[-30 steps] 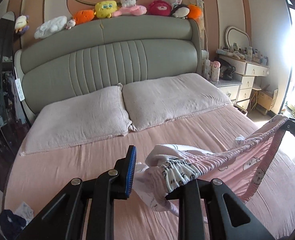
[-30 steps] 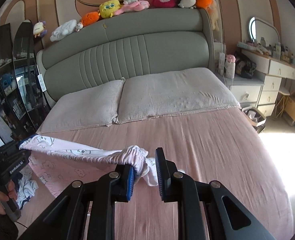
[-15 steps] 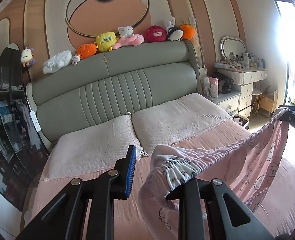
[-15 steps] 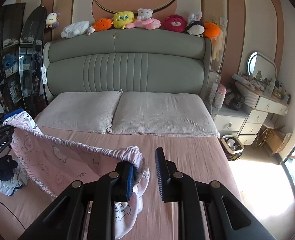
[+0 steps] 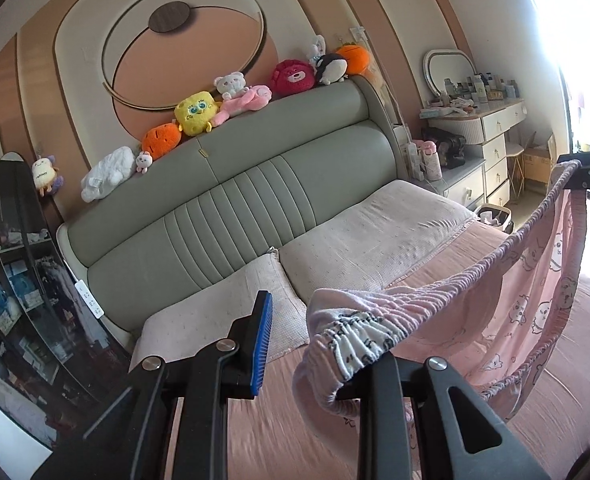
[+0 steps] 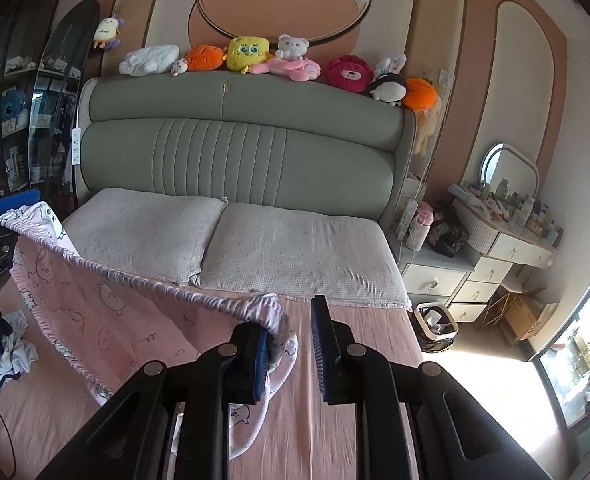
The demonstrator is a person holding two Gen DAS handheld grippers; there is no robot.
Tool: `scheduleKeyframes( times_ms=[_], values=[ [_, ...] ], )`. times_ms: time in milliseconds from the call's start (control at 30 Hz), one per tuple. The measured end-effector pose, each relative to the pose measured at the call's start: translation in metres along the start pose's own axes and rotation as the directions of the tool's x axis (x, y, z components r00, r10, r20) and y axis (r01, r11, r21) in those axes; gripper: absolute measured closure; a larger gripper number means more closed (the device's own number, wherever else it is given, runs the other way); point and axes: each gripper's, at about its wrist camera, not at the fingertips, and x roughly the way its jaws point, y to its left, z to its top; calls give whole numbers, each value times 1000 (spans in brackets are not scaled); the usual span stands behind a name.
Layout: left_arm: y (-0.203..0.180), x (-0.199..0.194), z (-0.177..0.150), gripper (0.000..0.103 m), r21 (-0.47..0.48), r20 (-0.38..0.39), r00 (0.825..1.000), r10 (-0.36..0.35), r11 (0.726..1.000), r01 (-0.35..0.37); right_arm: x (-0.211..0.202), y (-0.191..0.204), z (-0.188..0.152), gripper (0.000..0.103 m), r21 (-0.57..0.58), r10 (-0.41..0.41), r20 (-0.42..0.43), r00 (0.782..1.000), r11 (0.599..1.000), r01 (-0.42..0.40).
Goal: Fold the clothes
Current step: 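Lift the shorts by the waistband with both grippers and let them hang, then lower the shorts onto the bed with both grippers, laying them flat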
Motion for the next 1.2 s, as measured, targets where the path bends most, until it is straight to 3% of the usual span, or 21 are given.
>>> scheduleKeyframes(
  times_ms=[267, 500, 667, 767, 900, 1067, 1200],
  values=[
    [30, 81, 28, 82, -4, -26, 1000, 15, 1000, -15, 76, 11, 32, 86, 27, 12, -18, 1000, 1000, -12],
    [55, 133, 56, 82, 50, -12, 999, 38, 998, -38, 134, 4, 71, 86, 159, 40, 17, 999, 986, -42],
    [56, 147, 42, 82, 62, 3, 999, 42, 997, -42, 154, 11, 71, 86, 194, 42, 49, 998, 980, -51],
    [44, 157, 10, 82, 71, -33, 999, 16, 997, -14, 167, 23, 43, 86, 177, 40, 14, 999, 983, -42],
    [20, 164, -43, 82, 45, -91, 995, -26, 999, 30, 180, 36, -22, 86, 197, 62, -60, 996, 979, -49],
    [-11, 163, -105, 82, 6, -156, 984, -85, 996, 86, 189, 55, -102, 86, 155, 54, -146, 988, 987, -31],
    [-30, 157, -143, 82, -11, -203, 973, -107, 994, 107, 189, 57, -152, 86, 197, 77, -194, 978, 980, -38]
  ],
)
